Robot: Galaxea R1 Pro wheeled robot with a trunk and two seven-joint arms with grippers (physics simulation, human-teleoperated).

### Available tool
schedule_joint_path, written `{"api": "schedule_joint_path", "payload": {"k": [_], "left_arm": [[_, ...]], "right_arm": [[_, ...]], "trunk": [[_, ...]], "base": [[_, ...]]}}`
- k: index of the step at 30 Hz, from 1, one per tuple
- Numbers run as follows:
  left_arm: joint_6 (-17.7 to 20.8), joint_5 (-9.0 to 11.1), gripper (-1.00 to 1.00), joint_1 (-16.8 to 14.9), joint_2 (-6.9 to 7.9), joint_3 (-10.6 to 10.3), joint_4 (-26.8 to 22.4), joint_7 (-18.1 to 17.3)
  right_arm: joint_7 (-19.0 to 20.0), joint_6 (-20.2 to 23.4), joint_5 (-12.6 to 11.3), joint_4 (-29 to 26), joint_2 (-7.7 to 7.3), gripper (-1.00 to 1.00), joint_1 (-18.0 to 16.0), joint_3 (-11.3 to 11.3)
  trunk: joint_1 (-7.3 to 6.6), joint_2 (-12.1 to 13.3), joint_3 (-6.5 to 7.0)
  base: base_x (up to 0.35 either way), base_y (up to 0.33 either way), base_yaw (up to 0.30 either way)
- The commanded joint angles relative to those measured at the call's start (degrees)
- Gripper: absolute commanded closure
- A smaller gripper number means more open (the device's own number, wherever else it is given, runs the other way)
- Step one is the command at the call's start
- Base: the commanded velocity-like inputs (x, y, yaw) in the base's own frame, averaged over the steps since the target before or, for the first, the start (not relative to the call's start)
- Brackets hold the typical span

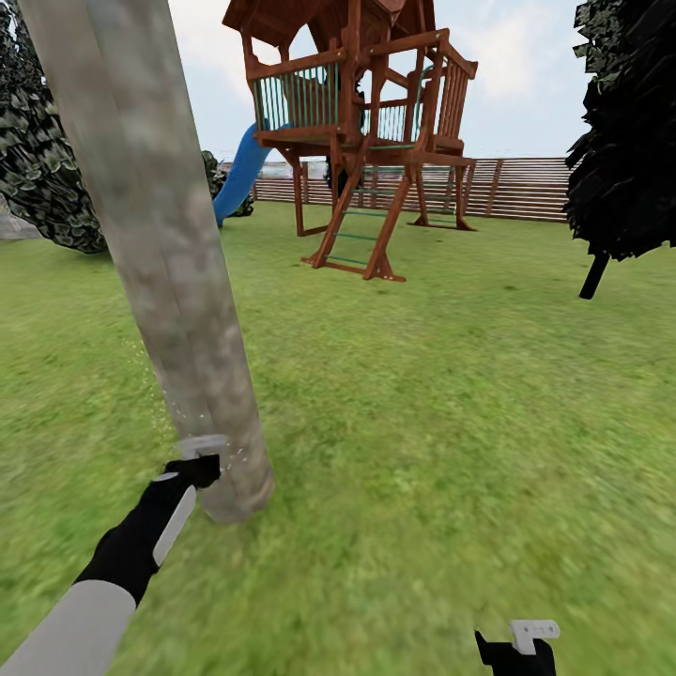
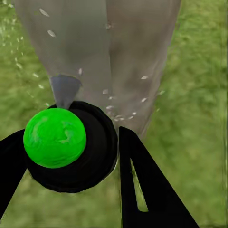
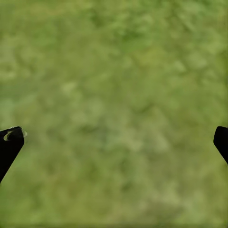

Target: In the garden, pick up the pesticide atomizer on the floor and spray pesticide onto both trees until each tree trunk is fully covered.

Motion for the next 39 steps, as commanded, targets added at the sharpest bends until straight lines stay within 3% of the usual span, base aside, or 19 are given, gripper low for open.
{"api": "schedule_joint_path", "payload": {"k": [1,5,9,12,14,16,18,21,24,28,29,31,33,35,36,39], "left_arm": [[0.7,-0.2,1.00,0.0,0.02,-0.5,-1.0,0.0],[5.2,-0.4,1.00,4.9,0.75,-0.2,-12.7,0.0],[7.7,-0.2,1.00,6.5,1.92,6.2,-15.4,-0.3],[8.3,-0.2,1.00,6.5,1.44,4.8,-16.8,-0.4],[8.5,-0.1,1.00,6.5,1.23,1.0,-18.3,-0.4],[11.3,0.1,1.00,6.5,1.16,-0.4,-21.7,-0.4],[13.5,0.4,1.00,6.5,1.46,0.0,-25.0,-0.3],[14.1,0.4,1.00,6.6,2.00,5.3,-25.5,-0.4],[16.1,0.4,1.00,6.6,2.12,7.3,-26.5,-0.6],[17.7,0.1,1.00,6.6,1.39,5.6,-28.9,-0.6],[18.8,-0.1,1.00,6.6,1.27,2.7,-30.5,-0.5],[19.8,-0.1,1.00,6.5,1.22,1.7,-32.1,-0.5],[20.0,0.3,1.00,6.5,1.67,2.8,-32.6,-0.5],[20.2,0.5,1.00,6.5,2.07,7.9,-32.8,-0.5],[21.4,0.4,1.00,6.4,2.19,9.2,-33.0,-0.5],[24.7,0.4,1.00,6.3,2.51,10.0,-34.1,-0.6]], "right_arm": [[0.0,0.0,0.0,0.0,0.00,-1.00,0.0,0.0],[0.0,0.0,0.0,0.0,0.00,-1.00,0.0,0.0],[0.0,0.0,0.0,0.0,0.00,-1.00,0.0,0.0],[0.0,0.0,0.0,0.0,0.00,-1.00,0.0,0.0],[0.0,0.0,0.0,0.0,0.00,-1.00,0.0,0.0],[0.0,0.0,0.0,-0.1,0.00,-1.00,0.0,0.0],[0.0,0.0,0.0,0.0,0.00,-1.00,0.0,0.0],[0.0,0.0,0.0,0.0,0.00,-1.00,0.0,0.0],[0.0,0.0,0.0,0.0,0.00,-1.00,0.0,0.0],[0.1,0.0,0.0,0.0,0.00,-1.00,0.0,0.0],[0.0,0.0,0.0,0.0,0.00,-1.00,0.0,0.0],[0.1,0.0,0.0,0.0,0.00,-1.00,0.0,0.0],[0.1,0.0,0.0,0.0,0.00,-1.00,0.0,0.0],[0.0,0.0,0.0,0.0,0.00,-1.00,0.0,0.0],[0.1,0.0,0.0,0.0,0.00,-1.00,0.0,0.0],[0.1,0.0,0.0,0.0,0.00,-1.00,0.0,0.0]], "trunk": [[0.00,0.0,0.00],[0.00,0.0,0.00],[0.00,0.0,0.00],[0.00,0.0,0.00],[0.00,0.0,0.00],[0.00,0.0,0.00],[0.00,0.0,0.00],[0.00,0.0,0.00],[0.00,0.0,0.00],[0.00,0.0,0.00],[0.00,0.0,0.00],[0.00,0.0,0.00],[0.00,0.0,0.00],[0.00,0.0,0.00],[0.00,0.0,0.00],[0.00,0.0,0.00]], "base": [[0.000,0.000,0.000],[0.000,0.000,0.000],[0.000,0.000,0.000],[0.000,0.000,0.000],[0.000,0.000,0.000],[0.000,0.000,0.000],[0.000,0.000,0.000],[0.000,0.000,0.000],[0.000,0.000,0.000],[0.000,0.000,0.000],[0.000,0.000,0.000],[0.000,0.000,0.000],[0.000,0.000,0.000],[0.000,0.000,0.000],[0.000,0.000,0.000],[0.000,0.000,0.000]]}}
